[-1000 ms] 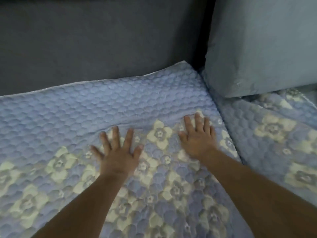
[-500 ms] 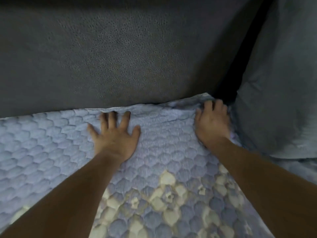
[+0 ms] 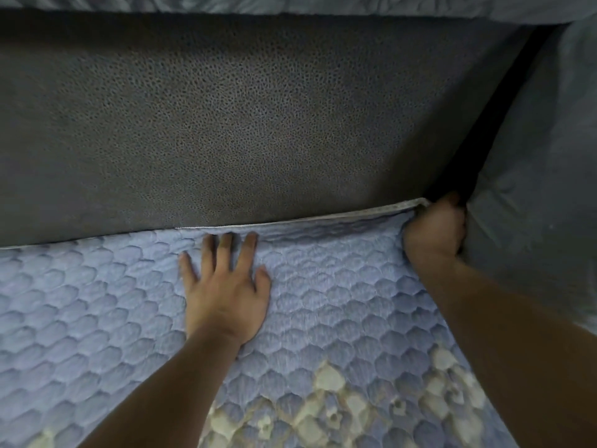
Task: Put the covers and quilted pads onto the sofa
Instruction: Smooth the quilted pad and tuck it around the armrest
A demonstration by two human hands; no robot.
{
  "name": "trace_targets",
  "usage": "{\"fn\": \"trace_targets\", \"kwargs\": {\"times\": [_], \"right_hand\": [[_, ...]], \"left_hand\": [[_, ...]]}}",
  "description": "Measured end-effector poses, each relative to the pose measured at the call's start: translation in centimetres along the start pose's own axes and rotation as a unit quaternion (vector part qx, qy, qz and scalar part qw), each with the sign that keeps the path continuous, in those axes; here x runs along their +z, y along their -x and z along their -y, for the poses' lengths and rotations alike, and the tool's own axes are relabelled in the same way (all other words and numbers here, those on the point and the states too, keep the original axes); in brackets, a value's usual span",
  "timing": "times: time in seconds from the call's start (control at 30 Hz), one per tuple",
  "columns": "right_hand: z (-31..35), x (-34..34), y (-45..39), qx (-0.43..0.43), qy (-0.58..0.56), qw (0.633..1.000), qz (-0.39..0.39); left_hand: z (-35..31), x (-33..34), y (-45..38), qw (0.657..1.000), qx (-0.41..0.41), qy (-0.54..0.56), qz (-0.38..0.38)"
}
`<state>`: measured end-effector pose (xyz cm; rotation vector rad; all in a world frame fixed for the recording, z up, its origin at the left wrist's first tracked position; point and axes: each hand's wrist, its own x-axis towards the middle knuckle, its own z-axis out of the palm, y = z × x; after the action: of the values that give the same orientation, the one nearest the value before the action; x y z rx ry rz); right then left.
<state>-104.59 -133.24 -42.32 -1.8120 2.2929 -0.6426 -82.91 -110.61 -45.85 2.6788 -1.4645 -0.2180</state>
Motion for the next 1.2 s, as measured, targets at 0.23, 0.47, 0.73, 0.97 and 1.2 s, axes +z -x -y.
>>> {"fn": "trace_targets", "kwargs": {"times": [0.23,0.47,0.73,0.97,1.2], "right_hand": [[-3.6,1.3,3.4,-0.357,0.073,0.926,0.093],[-1.2,1.6,2.1,-0.418,0.183,0.883,0.111],[-1.5,2.5,4.4,-0.391,0.045,0.918,0.036],[1.2,2.9,3.0,-0.515,0.217,0.817,0.143],[1.1,1.5,3.9,-0.434,0.171,0.880,0.087]], "left_hand": [[1.6,-2.1,-4.5,0.997,0.063,-0.039,0.001],[-1.3,-3.2,-6.9,0.993,0.024,-0.096,0.063],[-2.4,-1.0,-5.1,0.973,0.226,0.044,0.009],[-9.2,-1.3,-9.7,0.980,0.139,-0.059,0.127],[-7.2,1.0,-6.9,0.983,0.180,0.022,-0.040]]}}
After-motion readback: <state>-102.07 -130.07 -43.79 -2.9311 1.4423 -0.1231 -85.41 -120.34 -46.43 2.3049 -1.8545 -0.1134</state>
